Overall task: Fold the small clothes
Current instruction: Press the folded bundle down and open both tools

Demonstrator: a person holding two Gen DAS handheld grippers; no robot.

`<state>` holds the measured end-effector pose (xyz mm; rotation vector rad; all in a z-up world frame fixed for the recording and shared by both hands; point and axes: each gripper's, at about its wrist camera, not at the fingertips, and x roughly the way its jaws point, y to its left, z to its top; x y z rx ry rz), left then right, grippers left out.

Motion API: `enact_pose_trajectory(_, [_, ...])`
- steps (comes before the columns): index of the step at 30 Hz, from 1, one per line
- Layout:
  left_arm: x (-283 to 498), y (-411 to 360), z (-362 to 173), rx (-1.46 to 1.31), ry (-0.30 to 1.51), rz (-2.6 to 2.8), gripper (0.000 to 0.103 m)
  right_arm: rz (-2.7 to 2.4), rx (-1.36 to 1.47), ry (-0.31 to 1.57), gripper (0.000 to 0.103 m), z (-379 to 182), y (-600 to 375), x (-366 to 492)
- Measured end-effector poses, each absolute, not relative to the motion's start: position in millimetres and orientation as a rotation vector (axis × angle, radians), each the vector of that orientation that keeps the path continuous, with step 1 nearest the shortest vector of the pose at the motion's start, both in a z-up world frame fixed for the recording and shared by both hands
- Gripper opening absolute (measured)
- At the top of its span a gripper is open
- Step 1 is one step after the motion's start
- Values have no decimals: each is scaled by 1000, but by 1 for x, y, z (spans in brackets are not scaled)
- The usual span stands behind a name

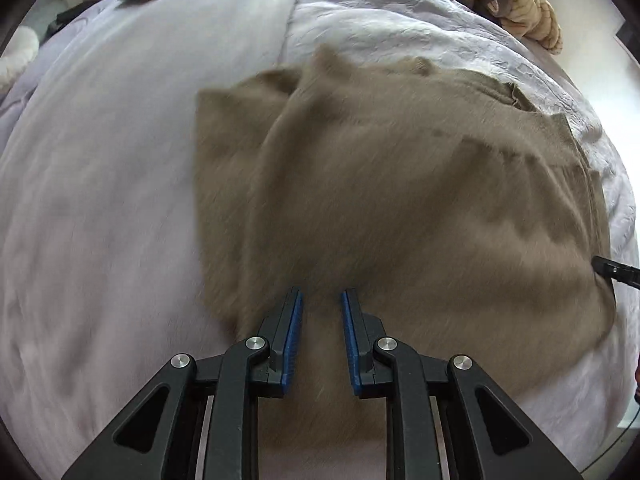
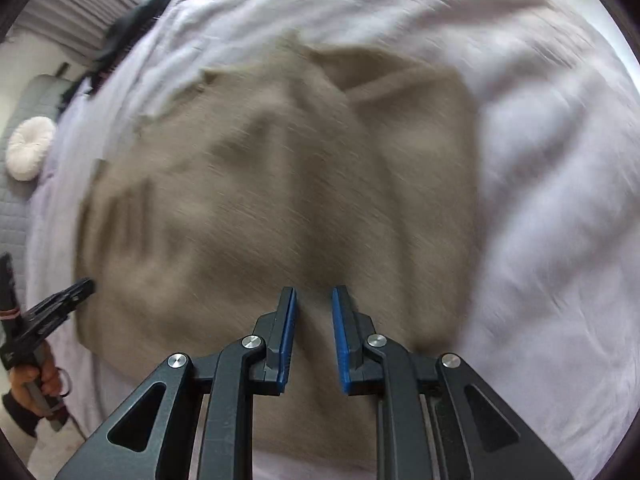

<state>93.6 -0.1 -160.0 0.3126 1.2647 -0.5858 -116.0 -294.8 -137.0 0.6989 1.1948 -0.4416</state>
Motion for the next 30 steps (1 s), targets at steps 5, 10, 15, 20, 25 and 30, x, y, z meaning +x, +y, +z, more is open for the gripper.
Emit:
enact_pose_trajectory(5, [85, 40, -152, 280, 1327, -495, 22, -545, 769, 1184, 23, -119, -296, -157])
enact_pose_trajectory(10, [74, 73, -150, -16, 1469, -494, 22, -389, 1166, 1007, 65, -123, -280, -206])
enact_pose_trajectory(15, [57, 77, -170, -326, 1528, -466, 82, -379, 1441, 842, 66, -153, -267, -230])
enact_pose_trajectory(20, [60, 61, -189, -455, 1537, -440, 82, -440, 1645, 641, 66, -186, -273, -241])
enact_pose_trajectory(25, [80, 61, -184, -414, 1491, -386, 10, -446, 1668, 626, 9, -182, -279, -234])
enact_pose_trajectory(30, [65, 66, -143, -251, 1368, -514, 10, -406, 1361, 777, 9, -129, -279, -216])
